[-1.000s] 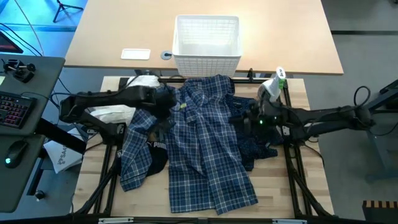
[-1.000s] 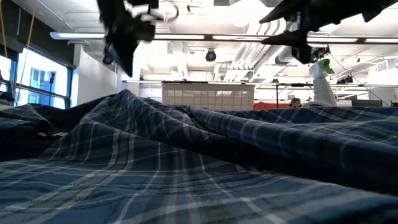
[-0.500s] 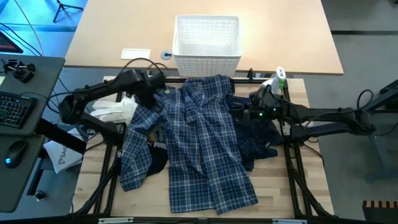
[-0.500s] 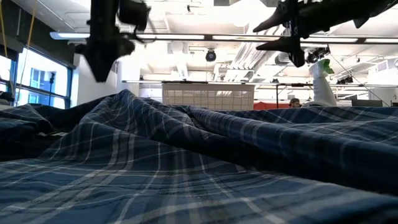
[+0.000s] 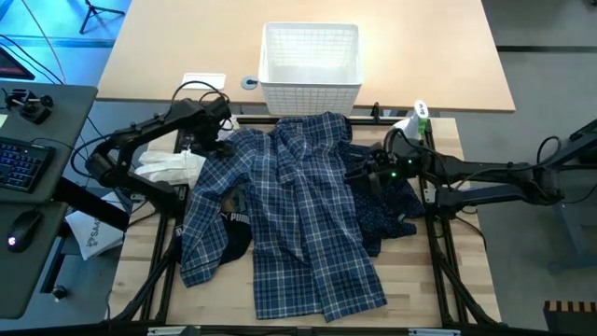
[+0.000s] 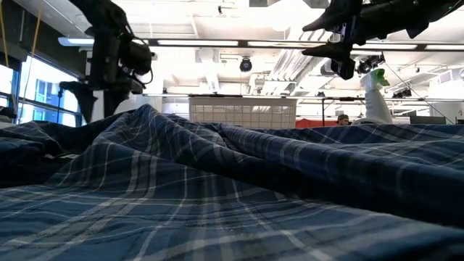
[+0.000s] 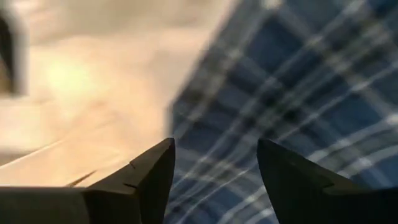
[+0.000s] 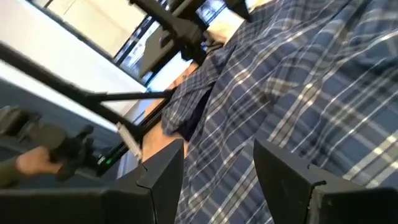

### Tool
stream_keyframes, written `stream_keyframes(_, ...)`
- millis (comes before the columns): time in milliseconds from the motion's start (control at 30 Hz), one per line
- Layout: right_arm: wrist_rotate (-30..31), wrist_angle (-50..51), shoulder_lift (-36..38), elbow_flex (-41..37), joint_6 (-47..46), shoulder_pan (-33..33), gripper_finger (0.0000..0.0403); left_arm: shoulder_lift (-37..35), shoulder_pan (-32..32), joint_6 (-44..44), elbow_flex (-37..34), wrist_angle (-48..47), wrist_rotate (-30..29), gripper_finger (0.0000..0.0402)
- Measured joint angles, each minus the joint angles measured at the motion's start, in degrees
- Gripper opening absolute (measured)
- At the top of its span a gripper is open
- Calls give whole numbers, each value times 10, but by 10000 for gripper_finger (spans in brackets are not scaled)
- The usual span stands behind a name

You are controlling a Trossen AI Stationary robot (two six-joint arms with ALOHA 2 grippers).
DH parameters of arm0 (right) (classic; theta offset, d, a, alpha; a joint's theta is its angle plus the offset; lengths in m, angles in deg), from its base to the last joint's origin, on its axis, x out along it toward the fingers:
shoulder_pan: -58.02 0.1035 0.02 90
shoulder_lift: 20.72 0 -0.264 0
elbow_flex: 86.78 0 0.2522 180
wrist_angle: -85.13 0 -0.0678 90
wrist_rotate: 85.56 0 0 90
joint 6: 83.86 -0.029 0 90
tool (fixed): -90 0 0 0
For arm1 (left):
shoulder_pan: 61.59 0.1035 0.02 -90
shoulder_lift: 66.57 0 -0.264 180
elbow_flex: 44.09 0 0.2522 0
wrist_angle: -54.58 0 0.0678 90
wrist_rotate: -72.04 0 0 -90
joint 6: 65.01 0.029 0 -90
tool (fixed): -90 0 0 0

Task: Fold Laundry from Bin
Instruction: Fold the checkered blue polo

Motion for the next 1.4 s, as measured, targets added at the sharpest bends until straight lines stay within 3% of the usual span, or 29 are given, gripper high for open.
stream_keyframes(100, -4, 12, 0, 0, 11, 1, 188, 0, 5, 8, -19, 22, 68, 202)
stream_keyframes(200, -5, 20, 0, 0, 13, 1, 188, 0, -1, 16, -18, 36, 113, 160)
stream_keyframes(367, -8, 29, 0, 0, 13, 1, 188, 0, -28, 34, 14, 39, 113, 30)
stream_keyframes(433, -8, 30, 0, 0, 13, 2, 188, 0, -35, 36, 30, 36, 107, 11)
stream_keyframes(633, -7, 38, 0, 0, 13, 2, 188, 0, -32, 13, 70, -54, -6, 25)
stream_keyframes(800, -7, 40, 0, 0, 13, 2, 188, 1, 20, 26, 54, -78, -11, 57)
stream_keyframes(1067, -3, 40, 0, 0, 9, 2, 188, 2, 66, 59, -30, -32, 18, 174)
stream_keyframes(1167, -3, 40, 0, 0, 9, 2, 188, 2, 61, 75, -54, -1, 21, 198)
stream_keyframes(1267, -3, 40, 0, 0, 9, 2, 188, 2, 49, 77, -64, 23, 22, 184)
stream_keyframes(1400, -3, 40, 0, 0, 9, 2, 188, 2, 24, 104, -58, 35, 46, 96)
